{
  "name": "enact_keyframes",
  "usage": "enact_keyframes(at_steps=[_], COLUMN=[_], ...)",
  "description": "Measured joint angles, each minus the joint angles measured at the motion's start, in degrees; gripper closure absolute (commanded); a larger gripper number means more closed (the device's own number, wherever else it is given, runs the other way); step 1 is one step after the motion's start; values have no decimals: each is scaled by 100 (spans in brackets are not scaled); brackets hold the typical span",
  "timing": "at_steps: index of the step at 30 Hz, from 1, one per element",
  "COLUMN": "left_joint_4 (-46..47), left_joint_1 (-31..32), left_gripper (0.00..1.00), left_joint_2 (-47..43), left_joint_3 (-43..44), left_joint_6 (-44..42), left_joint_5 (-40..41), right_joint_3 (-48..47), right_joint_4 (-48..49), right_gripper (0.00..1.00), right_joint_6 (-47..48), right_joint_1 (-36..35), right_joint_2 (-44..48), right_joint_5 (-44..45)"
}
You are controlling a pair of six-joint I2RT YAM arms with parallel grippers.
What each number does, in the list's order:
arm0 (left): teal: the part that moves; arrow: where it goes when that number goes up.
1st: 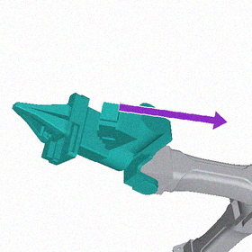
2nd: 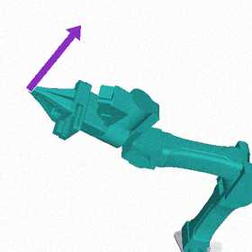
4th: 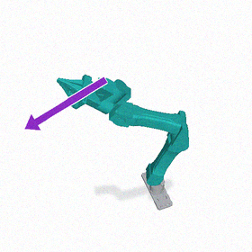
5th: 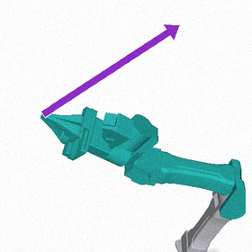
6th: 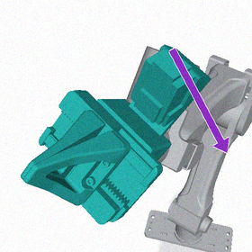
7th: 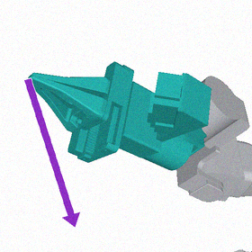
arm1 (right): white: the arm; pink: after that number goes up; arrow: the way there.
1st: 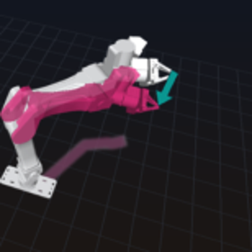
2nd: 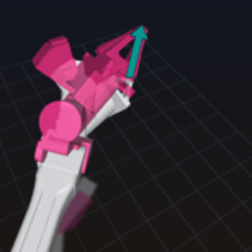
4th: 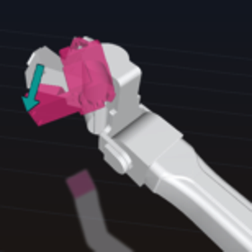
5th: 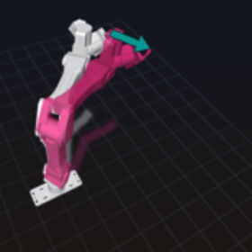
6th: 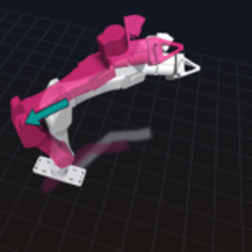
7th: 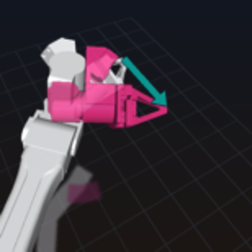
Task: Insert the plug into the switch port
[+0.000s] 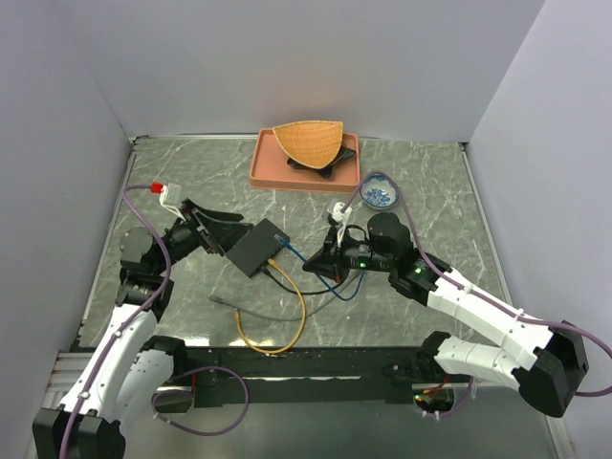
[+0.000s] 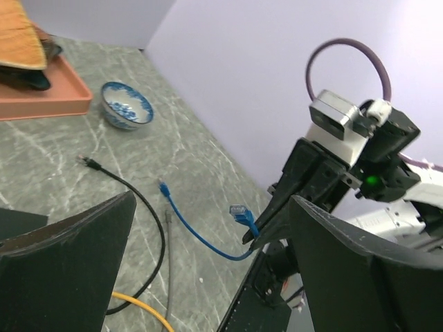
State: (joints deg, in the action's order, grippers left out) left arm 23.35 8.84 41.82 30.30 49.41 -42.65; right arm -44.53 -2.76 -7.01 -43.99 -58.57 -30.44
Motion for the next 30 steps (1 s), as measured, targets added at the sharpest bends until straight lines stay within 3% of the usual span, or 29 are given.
enact_keyframes(at_steps=[8,20,26,27,30], left_joint_4=[223,258,380,398,424], left_joint_1=[511,1283,1582,1628,1759], left_gripper=[8,26,46,53,58], left_joint_2=[9,640,765,802,916], left_joint_3=[-9,26,184,212,293], left_joint_6=[-70,-166,-168,-168,-190], left_joint_5=[-103,55,184,203,225], right_joint_3=[79,103,170,181,186], right_joint_4=[275,321,323,323,321], right_gripper=[100,100,100,100,100], right_joint_6=[-79,-118,-155,-162,-173], right_joint_1=[0,0,0,0,0], right_joint_2=[133,249,249,249,251], right_joint_5=[-289,-330,-348,-345,-343])
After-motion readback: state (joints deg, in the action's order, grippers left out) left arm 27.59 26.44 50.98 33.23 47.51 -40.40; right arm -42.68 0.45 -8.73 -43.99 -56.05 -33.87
